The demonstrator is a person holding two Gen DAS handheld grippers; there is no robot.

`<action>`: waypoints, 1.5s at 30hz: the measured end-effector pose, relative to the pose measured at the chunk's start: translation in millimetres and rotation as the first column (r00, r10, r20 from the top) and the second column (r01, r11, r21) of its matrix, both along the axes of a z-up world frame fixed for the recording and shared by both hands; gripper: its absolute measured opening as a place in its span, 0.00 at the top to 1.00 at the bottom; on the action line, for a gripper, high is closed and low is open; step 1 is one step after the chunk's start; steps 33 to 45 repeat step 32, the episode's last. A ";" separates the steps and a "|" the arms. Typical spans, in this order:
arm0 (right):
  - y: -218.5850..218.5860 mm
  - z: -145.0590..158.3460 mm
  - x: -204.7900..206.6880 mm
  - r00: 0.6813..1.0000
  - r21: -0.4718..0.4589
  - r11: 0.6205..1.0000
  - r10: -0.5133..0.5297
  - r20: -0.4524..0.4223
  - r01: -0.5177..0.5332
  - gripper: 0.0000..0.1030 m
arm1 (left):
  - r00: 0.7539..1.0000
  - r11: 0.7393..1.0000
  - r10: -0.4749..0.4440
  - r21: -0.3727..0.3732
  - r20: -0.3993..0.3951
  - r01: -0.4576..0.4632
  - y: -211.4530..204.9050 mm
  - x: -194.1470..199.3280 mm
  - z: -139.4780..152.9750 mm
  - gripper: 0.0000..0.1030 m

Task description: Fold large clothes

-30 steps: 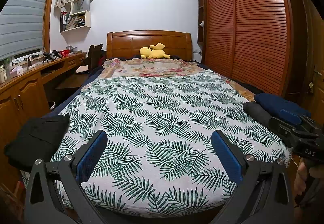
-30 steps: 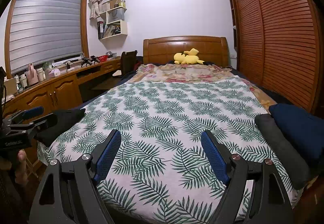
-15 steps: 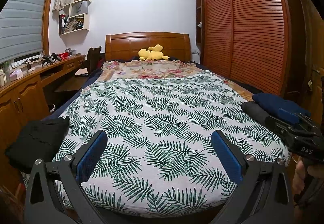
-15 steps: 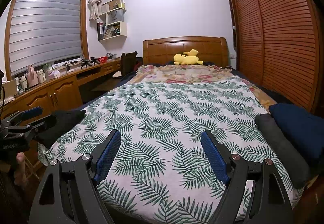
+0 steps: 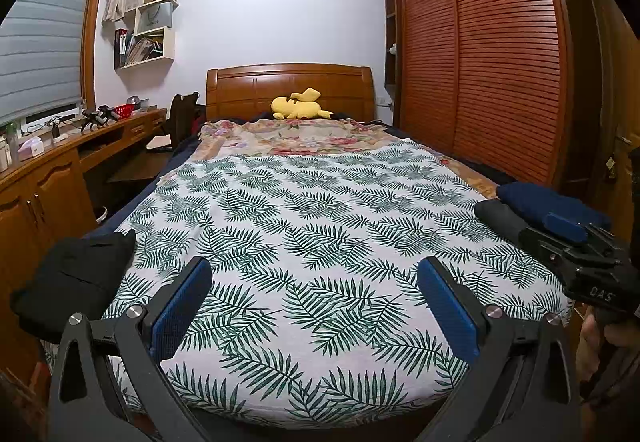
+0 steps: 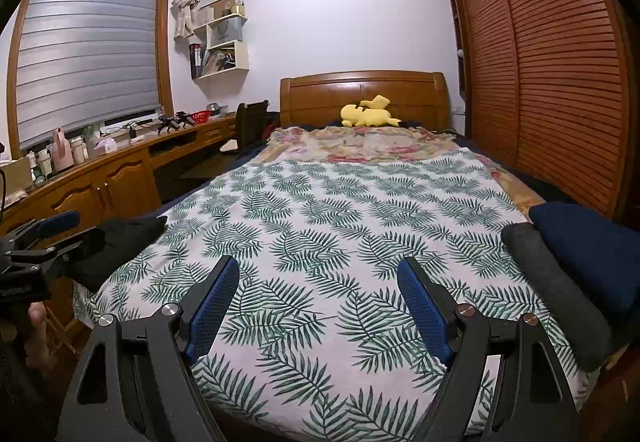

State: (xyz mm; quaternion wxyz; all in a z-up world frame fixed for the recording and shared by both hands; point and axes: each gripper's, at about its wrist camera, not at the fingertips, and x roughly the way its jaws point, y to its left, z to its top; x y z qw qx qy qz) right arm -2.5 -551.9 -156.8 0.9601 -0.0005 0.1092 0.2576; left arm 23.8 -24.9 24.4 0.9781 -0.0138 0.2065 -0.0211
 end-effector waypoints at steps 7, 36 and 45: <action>-0.7 -0.6 0.8 1.000 0.003 1.000 0.002 -0.003 -0.002 0.20 | 1.000 1.000 -0.001 0.000 0.002 0.001 -1.0 -1.4 0.7 0.00; -1.4 0.2 2.0 1.000 0.009 1.000 0.001 -0.010 0.000 0.20 | 1.000 1.000 -0.011 0.001 0.009 0.011 -4.5 -3.3 3.3 0.00; -1.4 0.2 2.0 1.000 0.009 1.000 0.001 -0.010 0.000 0.20 | 1.000 1.000 -0.011 0.001 0.009 0.011 -4.5 -3.3 3.3 0.00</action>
